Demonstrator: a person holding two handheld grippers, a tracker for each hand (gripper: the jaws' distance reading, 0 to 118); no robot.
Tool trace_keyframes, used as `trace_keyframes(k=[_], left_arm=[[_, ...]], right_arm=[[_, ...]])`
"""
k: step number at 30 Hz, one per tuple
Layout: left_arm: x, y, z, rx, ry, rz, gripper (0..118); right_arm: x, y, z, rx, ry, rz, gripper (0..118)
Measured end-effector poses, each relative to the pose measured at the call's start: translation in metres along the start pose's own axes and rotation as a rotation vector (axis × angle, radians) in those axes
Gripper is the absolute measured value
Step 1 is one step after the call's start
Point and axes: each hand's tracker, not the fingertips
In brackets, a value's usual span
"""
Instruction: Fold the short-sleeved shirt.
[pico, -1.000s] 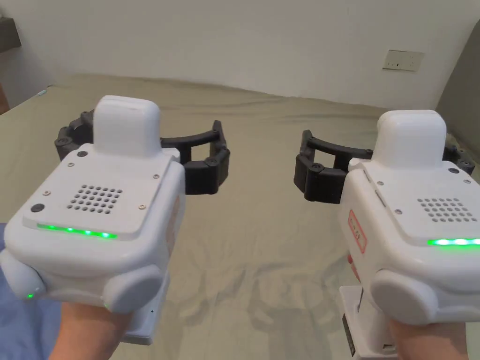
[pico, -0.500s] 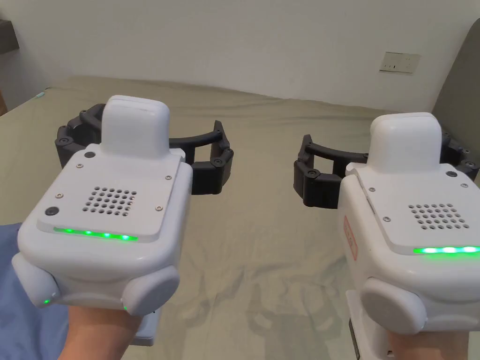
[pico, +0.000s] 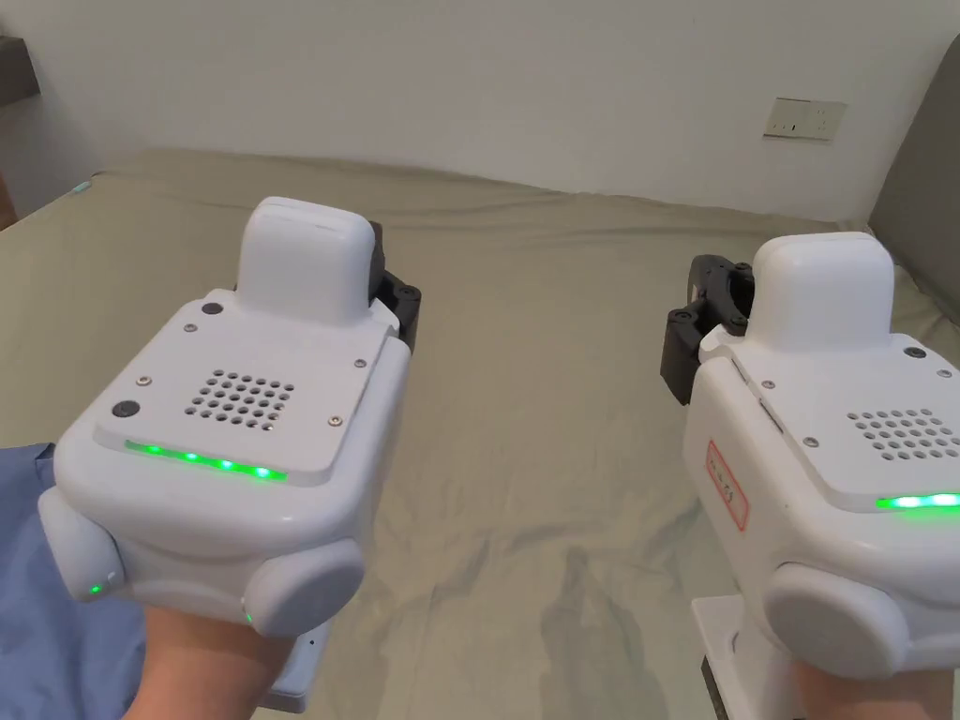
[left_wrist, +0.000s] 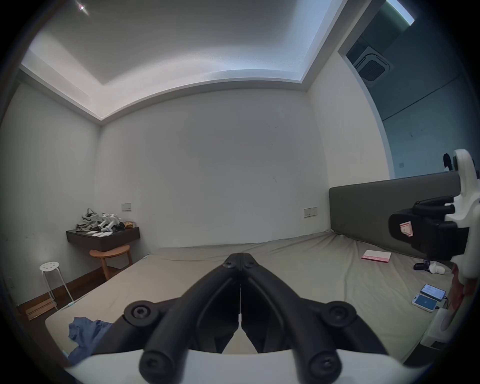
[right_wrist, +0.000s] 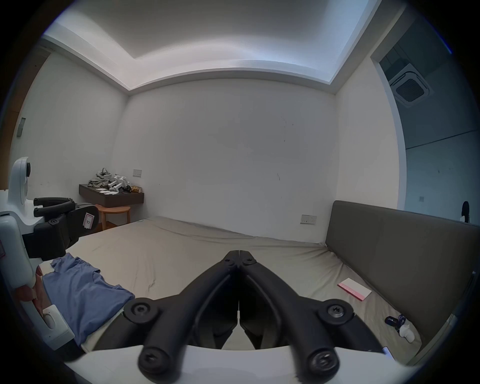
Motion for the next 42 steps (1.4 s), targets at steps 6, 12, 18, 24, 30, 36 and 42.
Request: trace_keyframes(k=[6,12,18,24,30,36,42], left_arm=[[0.006,-0.002,-0.002,0.001,0.016,-0.031,0],[0.001,-0.002,-0.006,-0.013,0.026,-0.018,0],[-0.024,0.008,0.002,-0.005,0.094,-0.052,0],[-0.075,0.012,0.024,-0.023,0.242,-0.049,0],[-0.128,0.006,0.061,-0.053,0.392,-0.087,0],[-0.166,-0.006,0.090,-0.110,0.535,-0.114,0],[-0.190,-0.018,0.105,-0.153,0.605,-0.072,0]], right_arm=[[-0.001,-0.004,0.001,0.003,-0.041,0.026,1],[-0.001,-0.006,-0.004,-0.007,-0.040,0.041,1],[-0.019,-0.001,-0.016,-0.009,0.019,0.034,1],[-0.063,0.009,-0.025,0.025,0.140,0.045,1],[-0.130,0.007,-0.035,0.021,0.319,0.045,1],[-0.193,0.005,-0.039,0.013,0.474,0.036,1],[-0.225,0.010,-0.039,0.024,0.560,0.032,1]])
